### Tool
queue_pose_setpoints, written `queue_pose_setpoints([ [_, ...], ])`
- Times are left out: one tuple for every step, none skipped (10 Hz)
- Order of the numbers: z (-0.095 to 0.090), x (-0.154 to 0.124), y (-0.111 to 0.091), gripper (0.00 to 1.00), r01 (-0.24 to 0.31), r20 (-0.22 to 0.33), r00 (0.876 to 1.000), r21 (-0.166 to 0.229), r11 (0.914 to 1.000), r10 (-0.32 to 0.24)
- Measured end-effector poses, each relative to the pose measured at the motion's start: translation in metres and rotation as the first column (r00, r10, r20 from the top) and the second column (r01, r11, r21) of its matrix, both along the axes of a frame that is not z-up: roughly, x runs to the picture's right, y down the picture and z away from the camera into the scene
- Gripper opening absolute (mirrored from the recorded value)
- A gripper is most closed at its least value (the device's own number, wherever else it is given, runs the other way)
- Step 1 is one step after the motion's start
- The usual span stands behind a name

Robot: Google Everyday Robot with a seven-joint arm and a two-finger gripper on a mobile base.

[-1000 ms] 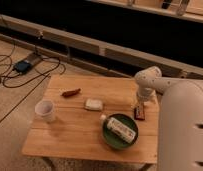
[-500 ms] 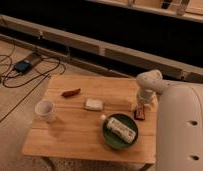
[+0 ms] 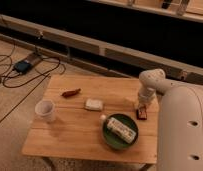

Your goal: Place the eraser on the white sponge

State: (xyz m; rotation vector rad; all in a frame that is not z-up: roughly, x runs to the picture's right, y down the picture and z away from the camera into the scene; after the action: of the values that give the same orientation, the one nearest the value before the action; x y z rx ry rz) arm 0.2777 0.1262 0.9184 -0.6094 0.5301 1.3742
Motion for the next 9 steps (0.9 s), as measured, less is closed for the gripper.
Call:
queue_pose_setpoints([
  [-0.001,0.0,-0.002,0.05,-0.002,0.007,1.0,0.0,1.0,0.002],
  [-0.003,-0.002,-0.004,0.0,-0.002,0.019,1.0,-0.001,1.0,0.002],
  [-0.006,-0.005,-0.009,0.0,0.012,0.036,0.999,0.005,0.9999,-0.012],
  [-0.011,-0.008,-0.016,0.0,0.035,0.057,0.998,0.017,0.9992,-0.036],
  [-0.016,-0.014,-0.022,0.0,0.063,0.085,0.994,0.027,0.9976,-0.065],
  [-0.024,-0.022,-0.028,0.0,0.109,0.127,0.986,0.036,0.9935,-0.112],
  [-0.03,-0.03,-0.034,0.0,0.155,0.161,0.974,0.046,0.9868,-0.16],
  [-0.035,-0.039,-0.04,0.0,0.185,0.191,0.962,0.057,0.9811,-0.192],
  [-0.047,-0.062,-0.053,0.0,0.27,0.264,0.923,0.081,0.9595,-0.282],
])
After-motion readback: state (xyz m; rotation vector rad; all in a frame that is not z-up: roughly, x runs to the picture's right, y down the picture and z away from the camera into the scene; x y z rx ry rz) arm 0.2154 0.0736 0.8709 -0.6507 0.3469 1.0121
